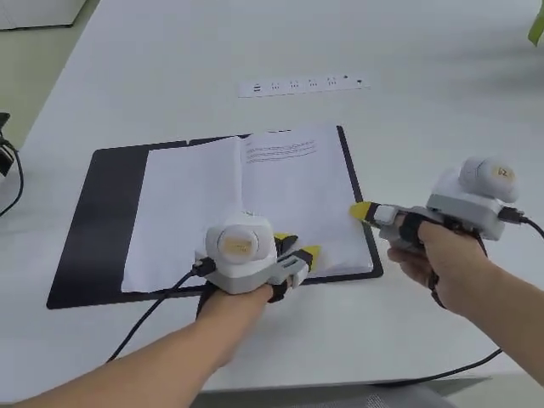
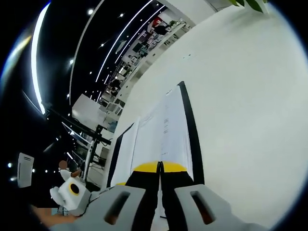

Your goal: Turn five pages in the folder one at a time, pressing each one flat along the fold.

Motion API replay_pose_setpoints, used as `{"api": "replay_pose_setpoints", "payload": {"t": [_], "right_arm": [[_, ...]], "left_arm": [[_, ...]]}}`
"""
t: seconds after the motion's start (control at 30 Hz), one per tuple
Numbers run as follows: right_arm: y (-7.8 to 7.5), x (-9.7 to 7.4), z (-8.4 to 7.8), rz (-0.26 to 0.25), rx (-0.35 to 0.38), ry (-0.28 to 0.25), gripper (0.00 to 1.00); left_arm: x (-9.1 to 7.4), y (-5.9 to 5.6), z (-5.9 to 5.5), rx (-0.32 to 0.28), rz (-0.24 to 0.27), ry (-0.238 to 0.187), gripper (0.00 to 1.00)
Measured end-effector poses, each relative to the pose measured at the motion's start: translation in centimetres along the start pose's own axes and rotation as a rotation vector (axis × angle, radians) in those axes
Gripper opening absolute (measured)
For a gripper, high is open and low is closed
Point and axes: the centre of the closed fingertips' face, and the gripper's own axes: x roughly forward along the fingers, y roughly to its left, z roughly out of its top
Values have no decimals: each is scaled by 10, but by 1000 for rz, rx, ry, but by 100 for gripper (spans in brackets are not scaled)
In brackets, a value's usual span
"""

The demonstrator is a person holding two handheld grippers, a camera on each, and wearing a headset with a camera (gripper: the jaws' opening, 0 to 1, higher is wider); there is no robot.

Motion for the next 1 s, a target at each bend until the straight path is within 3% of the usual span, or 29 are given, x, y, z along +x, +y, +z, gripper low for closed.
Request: {"api": "replay_pose_setpoints", "payload": {"t": [0.13, 0.33, 0.57, 0.8, 1.0], "right_arm": [[12, -5, 5, -5, -12, -13, 0], [38, -8, 6, 19, -23, -51, 0], [76, -10, 6, 67, -7, -80, 0], [117, -2, -3, 115, 30, -65, 0], [130, 17, -7, 86, 48, -53, 0]], "left_arm": [[-20, 7, 9, -19, 7, -23, 28], [-52, 21, 19, -2, 31, -56, 30], [-95, 44, 20, 28, 63, -57, 32], [-137, 73, 20, 44, 106, -68, 35], [-165, 99, 17, 43, 151, -79, 35]]}}
